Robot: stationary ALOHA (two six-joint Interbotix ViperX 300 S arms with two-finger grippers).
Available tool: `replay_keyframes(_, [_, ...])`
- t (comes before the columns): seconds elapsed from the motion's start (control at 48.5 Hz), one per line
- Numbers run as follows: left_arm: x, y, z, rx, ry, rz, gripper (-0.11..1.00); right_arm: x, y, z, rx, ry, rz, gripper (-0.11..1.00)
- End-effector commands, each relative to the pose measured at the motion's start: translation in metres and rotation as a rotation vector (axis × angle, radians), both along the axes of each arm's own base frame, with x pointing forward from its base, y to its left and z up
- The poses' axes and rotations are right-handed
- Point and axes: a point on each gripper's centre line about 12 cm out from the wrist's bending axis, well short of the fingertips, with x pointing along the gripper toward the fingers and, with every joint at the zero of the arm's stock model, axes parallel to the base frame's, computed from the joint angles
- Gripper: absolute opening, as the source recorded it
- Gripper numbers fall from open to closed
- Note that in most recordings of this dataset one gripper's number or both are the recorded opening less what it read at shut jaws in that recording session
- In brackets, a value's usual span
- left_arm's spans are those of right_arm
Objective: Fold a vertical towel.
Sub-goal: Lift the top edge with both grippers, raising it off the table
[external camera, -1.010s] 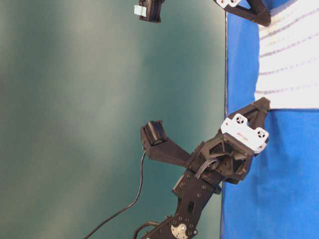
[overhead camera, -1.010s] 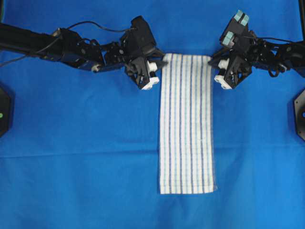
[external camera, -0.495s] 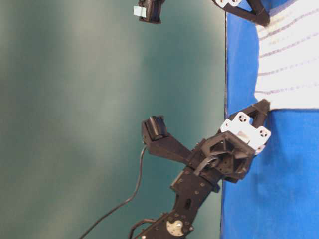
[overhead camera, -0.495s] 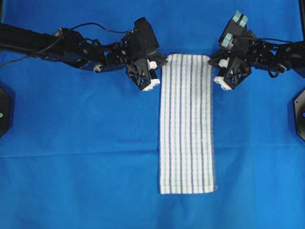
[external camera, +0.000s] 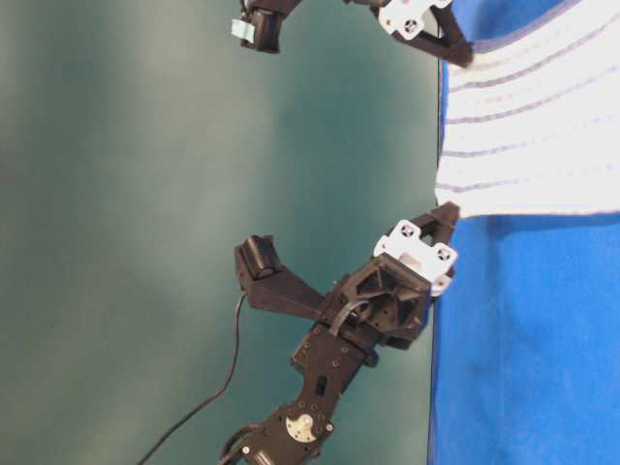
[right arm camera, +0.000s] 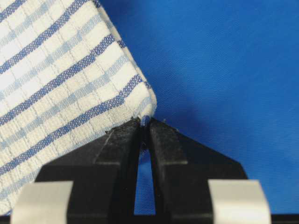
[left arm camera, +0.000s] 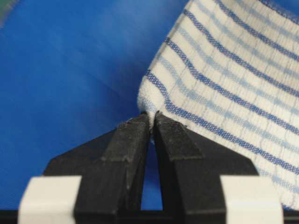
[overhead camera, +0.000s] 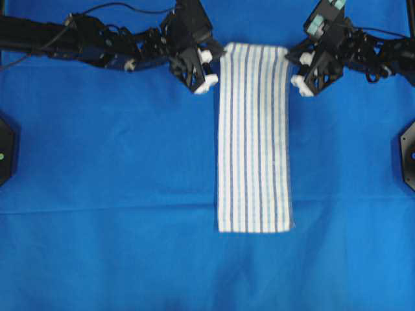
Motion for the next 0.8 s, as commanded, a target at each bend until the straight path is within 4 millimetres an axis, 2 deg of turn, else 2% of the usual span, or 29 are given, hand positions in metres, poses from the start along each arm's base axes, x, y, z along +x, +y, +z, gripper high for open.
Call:
replay_keyframes(0.0, [0.002, 0.015, 0.019, 0.031, -0.045, 0.021, 0.04, 0.003, -0.010, 0.014, -0.037, -0.034, -0.009, 0.08])
replay_keyframes(0.144, [0.003, 0.022, 0.022, 0.041, -0.054, 0.030, 0.04, 0.003, -0.017, 0.018, -0.059, -0.035, -0.013, 0.08])
replay_keyframes(0.433, [0.003, 0.020, 0.023, 0.041, -0.054, 0.027, 0.04, 0.006, -0.021, 0.024, -0.071, -0.033, -0.009, 0.08])
replay_keyframes(0.783, [0.003, 0.015, 0.062, 0.096, -0.109, 0.004, 0.04, 0.004, -0.020, 0.072, -0.142, -0.094, 0.000, 0.08])
